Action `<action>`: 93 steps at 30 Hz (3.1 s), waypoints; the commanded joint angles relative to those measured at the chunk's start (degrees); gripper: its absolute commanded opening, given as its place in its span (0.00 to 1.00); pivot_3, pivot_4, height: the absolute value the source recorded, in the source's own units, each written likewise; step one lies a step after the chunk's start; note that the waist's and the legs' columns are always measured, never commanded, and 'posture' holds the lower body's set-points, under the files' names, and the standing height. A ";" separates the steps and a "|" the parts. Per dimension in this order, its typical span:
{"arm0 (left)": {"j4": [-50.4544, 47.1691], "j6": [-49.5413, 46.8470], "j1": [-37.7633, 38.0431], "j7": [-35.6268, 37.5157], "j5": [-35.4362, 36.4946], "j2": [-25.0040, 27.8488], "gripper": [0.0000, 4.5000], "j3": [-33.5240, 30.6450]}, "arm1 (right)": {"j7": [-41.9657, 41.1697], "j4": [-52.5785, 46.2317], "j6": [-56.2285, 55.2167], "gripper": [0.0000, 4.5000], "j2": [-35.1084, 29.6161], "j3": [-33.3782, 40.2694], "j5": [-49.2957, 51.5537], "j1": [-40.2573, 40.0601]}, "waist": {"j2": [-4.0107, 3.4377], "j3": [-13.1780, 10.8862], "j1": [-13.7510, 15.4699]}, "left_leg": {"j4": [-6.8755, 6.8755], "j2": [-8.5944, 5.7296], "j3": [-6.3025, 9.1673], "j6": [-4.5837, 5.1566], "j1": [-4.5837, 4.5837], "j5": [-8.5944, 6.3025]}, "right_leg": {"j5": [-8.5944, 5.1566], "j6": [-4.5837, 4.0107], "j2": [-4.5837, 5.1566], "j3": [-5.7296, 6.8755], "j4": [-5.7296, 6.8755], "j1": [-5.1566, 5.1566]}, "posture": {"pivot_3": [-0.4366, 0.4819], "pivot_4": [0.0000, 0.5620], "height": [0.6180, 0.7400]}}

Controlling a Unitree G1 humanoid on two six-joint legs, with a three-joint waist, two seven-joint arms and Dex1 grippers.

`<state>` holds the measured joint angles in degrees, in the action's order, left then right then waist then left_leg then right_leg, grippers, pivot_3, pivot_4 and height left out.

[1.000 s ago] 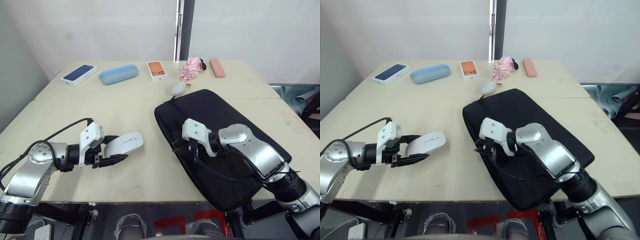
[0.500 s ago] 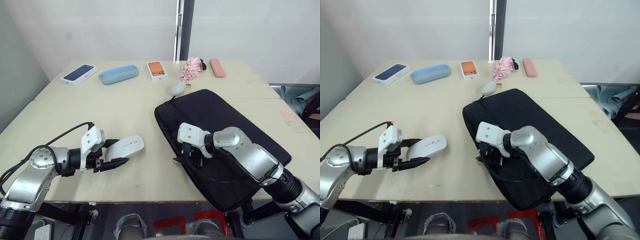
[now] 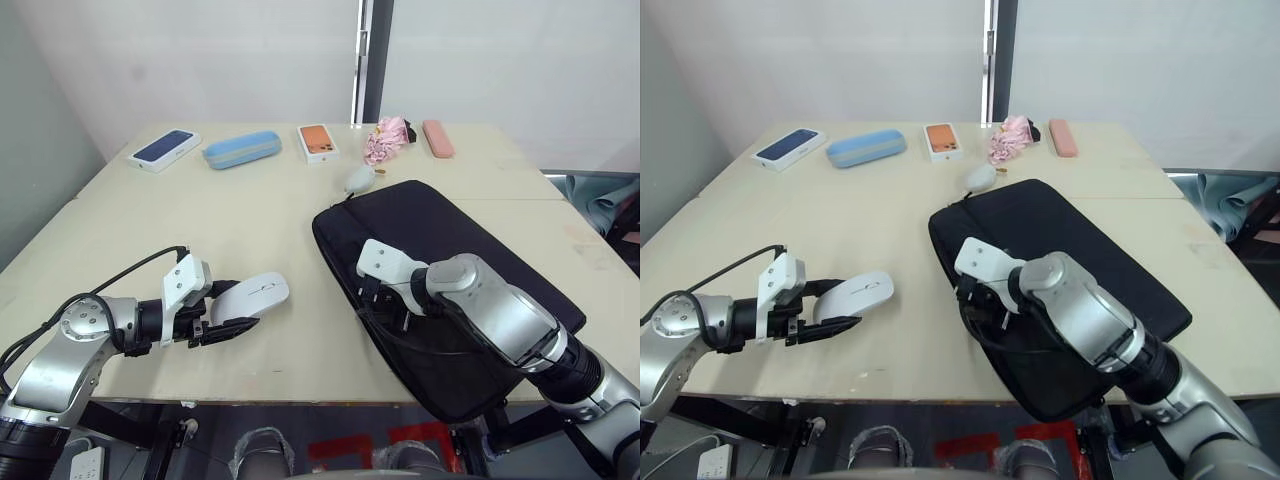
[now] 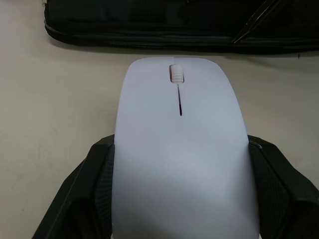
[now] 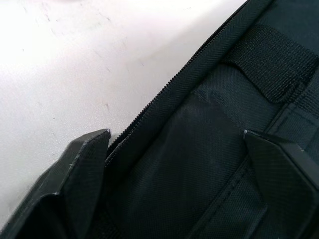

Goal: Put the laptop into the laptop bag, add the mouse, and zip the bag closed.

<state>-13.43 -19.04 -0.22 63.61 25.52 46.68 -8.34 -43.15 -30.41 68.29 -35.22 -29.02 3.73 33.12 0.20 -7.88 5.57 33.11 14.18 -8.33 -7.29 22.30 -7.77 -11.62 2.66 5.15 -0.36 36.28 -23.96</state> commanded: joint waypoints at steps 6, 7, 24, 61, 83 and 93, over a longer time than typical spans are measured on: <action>-2.31 0.04 -0.60 -0.32 1.59 0.17 0.63 -0.51 | 0.43 1.18 3.86 0.30 -0.57 1.77 4.34 -2.24 | 0.00 0.02 -0.03 | 0.00 0.00 -0.02 -0.01 -0.23 -0.01 | -0.01 0.01 0.00 -0.07 0.05 0.14 | 0.48 0.27 1.00; -2.31 0.03 -0.62 -0.33 1.60 0.19 0.63 -0.46 | 0.57 1.37 4.49 0.24 -0.14 2.39 5.12 -2.41 | 0.00 0.02 -0.03 | -0.01 0.00 -0.03 -0.01 -0.25 -0.01 | -0.01 0.02 0.00 -0.08 0.05 0.15 | 0.48 0.27 1.00; -1.98 0.00 -1.55 -0.15 1.68 0.31 0.63 -0.26 | -0.54 2.90 1.84 0.01 -0.31 10.17 14.18 -2.30 | -0.02 0.01 -0.08 | -0.03 -0.02 -0.05 -0.02 -0.23 -0.01 | -0.02 0.04 0.00 -0.10 0.04 0.12 | 0.48 0.27 1.00; -3.86 -1.43 -0.44 -1.36 2.45 0.50 0.63 -1.10 | 5.67 10.13 -10.29 0.05 0.95 -4.96 2.37 -1.02 | -0.02 0.01 -0.25 | -0.19 0.01 -0.08 -0.13 -0.22 -0.02 | -0.16 0.28 -0.05 -0.12 0.06 0.01 | 0.48 0.27 1.00; -2.83 -1.44 -3.02 -1.31 2.38 -0.01 0.63 0.51 | 1.02 10.61 10.99 0.01 8.53 24.19 23.39 7.53 | -0.06 -0.03 -0.45 | -0.17 0.01 -0.09 -0.13 -0.21 -0.01 | -0.16 0.28 -0.09 -0.18 0.27 -0.13 | 0.48 0.27 1.00; -0.77 -2.10 -9.00 -1.77 1.59 -1.89 0.63 3.95 | 5.93 17.58 16.11 0.01 15.08 33.52 28.11 16.14 | -0.08 -0.04 -0.42 | -0.16 0.01 -0.14 -0.19 -0.15 0.01 | -0.16 0.28 -0.13 -0.29 0.39 -0.31 | 0.48 0.27 1.00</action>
<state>-14.07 -21.19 -7.96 62.00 27.09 44.94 -4.49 -38.03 -12.48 84.16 -21.17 1.65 30.07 47.16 0.12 -7.92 5.15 32.94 14.19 -8.48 -7.49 22.16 -7.75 -11.78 2.93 5.02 -0.66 36.69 -24.30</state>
